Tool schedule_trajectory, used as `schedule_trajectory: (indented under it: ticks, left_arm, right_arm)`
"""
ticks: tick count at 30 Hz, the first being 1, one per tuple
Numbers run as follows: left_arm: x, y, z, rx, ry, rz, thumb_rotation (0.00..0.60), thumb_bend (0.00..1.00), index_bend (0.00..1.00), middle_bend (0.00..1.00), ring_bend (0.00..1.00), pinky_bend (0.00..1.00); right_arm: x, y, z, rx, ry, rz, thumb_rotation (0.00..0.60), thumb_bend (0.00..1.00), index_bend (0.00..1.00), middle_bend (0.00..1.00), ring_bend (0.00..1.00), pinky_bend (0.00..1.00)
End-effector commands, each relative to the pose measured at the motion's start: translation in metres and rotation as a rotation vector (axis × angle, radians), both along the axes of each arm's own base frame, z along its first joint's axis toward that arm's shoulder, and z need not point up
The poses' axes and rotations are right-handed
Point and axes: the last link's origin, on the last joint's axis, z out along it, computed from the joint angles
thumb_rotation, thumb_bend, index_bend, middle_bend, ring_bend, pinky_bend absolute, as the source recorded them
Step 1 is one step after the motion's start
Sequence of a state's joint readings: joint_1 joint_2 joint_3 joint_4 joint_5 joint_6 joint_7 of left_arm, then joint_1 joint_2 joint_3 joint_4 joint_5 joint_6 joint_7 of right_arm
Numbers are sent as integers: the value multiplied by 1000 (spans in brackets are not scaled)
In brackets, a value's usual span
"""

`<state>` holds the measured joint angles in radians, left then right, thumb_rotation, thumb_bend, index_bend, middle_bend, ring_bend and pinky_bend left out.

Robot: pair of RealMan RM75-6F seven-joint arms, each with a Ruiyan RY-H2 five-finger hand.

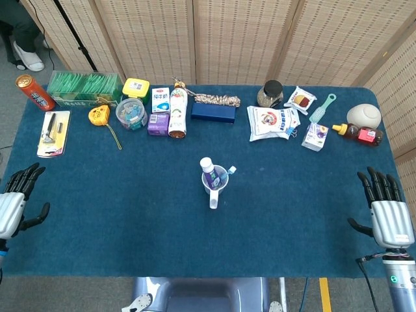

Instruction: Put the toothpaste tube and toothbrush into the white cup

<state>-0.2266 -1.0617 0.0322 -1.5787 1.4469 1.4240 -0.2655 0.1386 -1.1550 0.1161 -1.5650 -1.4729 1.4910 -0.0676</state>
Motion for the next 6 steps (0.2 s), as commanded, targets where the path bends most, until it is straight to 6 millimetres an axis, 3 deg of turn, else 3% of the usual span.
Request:
schedule_trajectory:
  ticks: [1,6]
  left_arm:
    - [-2,-10,3,21,28,0,600,449,0,0,0,0]
    - [3,-17,3,20,31,-20,600,449,0,0,0,0]
  right_arm:
    - [-1,1,1,-3,0,-4,600,0,0,0,0,0]
    - [-4,2,5,-10,-9,-12,600,0,0,0,0,0]
